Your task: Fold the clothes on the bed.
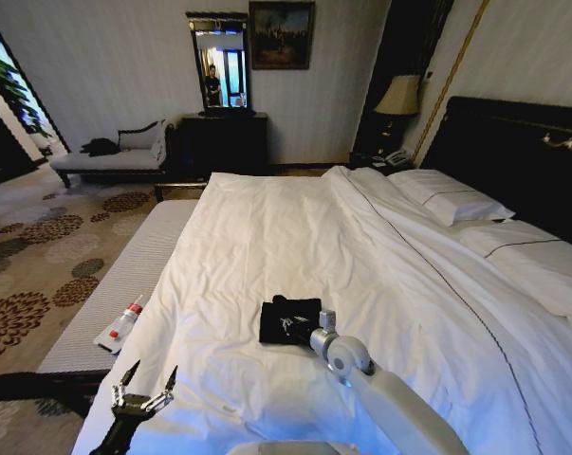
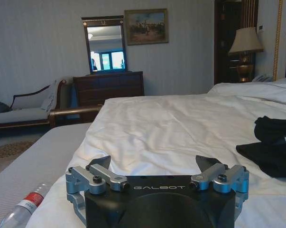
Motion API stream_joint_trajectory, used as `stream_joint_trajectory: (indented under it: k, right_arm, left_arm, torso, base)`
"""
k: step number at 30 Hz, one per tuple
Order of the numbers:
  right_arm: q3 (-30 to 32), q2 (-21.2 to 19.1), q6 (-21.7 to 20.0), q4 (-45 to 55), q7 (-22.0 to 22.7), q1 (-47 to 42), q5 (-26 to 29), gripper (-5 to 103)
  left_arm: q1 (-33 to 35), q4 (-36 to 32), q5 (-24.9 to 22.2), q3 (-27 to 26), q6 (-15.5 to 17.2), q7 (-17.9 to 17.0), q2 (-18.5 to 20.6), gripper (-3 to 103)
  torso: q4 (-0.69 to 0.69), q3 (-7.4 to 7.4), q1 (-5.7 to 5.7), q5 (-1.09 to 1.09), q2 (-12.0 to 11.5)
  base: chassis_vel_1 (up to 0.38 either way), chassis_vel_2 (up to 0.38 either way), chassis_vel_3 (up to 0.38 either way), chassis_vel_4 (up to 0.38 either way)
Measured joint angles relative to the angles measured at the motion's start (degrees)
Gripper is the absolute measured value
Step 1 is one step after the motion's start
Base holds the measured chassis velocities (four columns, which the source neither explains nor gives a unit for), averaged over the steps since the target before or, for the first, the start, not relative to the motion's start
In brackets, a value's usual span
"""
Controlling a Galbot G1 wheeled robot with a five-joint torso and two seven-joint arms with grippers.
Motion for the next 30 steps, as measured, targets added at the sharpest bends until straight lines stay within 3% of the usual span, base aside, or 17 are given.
stream_joint_trajectory:
  k: [1,4,6,10,12,18,23,26,27,30]
  right_arm:
    - [0.0,0.0,0.0,0.0,0.0,0.0,0.0,16]
    - [-0.54,0.04,0.35,1.05,0.48,0.48,-0.23,32]
    - [-0.62,-0.16,0.37,2.02,0.7,0.44,-0.5,32]
    - [-0.43,-1.54,-0.05,6.91,1.14,-1.01,-0.63,54]
    - [-0.2,-1.95,-0.17,8.38,1.1,-1.59,-0.64,54]
    - [2.99,-2.95,1.21,16.5,-0.51,-5.71,-1.23,81]
    - [7.81,-3.67,7.22,17.09,-2.48,-9.28,-7.69,96]
    - [13.84,-4.4,16.31,11.44,-3.86,-12.31,-17.64,100]
    - [13.84,-4.4,16.31,11.44,-3.86,-12.31,-17.64,100]
    - [24.17,-3.04,21.18,7.59,-5.55,-16.98,-24.75,100]
  left_arm:
    - [0.0,0.0,0.0,0.0,0.0,0.0,0.0,100]
    - [0.0,0.0,0.0,0.0,0.0,0.0,0.0,100]
    - [0.0,0.0,0.0,0.0,0.0,0.0,0.0,100]
    - [0.0,0.0,0.0,0.0,0.0,0.0,0.0,100]
    - [0.0,0.0,0.0,0.0,0.0,0.0,0.0,100]
    - [0.0,0.0,0.0,0.0,0.0,0.0,0.0,100]
    - [0.0,0.0,0.0,0.0,0.0,0.0,0.0,100]
    - [0.0,0.0,0.0,0.0,0.0,0.0,0.0,100]
    - [0.0,0.0,0.0,0.0,0.0,0.0,0.0,100]
    - [0.0,0.0,0.0,0.0,0.0,0.0,0.01,100]
  torso:
    - [0.0,0.0,0.0,0.0,0.0]
    - [0.0,0.0,0.0,0.0,0.0]
    - [0.0,0.0,0.0,0.01,0.0]
    - [0.0,0.0,0.0,0.0,0.0]
    - [0.0,0.0,0.0,0.0,0.0]
    - [0.0,0.0,0.0,0.0,0.0]
    - [0.0,0.0,0.0,0.0,0.01]
    - [0.01,0.0,0.0,0.01,0.01]
    - [0.01,0.0,0.0,0.01,0.01]
    - [0.0,0.01,0.02,0.02,0.01]
  base:
    - [0.0,0.0,0.0,0.0]
    - [0.0,0.0,0.0,0.0]
    - [0.0,0.0,0.0,0.0]
    - [0.0,0.0,0.0,0.0]
    - [0.0,0.0,0.0,0.0]
    - [0.0,0.0,0.0,0.0]
    - [0.0,0.0,0.0,0.0]
    - [0.0,0.0,0.0,0.0]
    - [0.0,0.0,0.0,0.0]
    - [0.0,0.0,0.0,0.0]
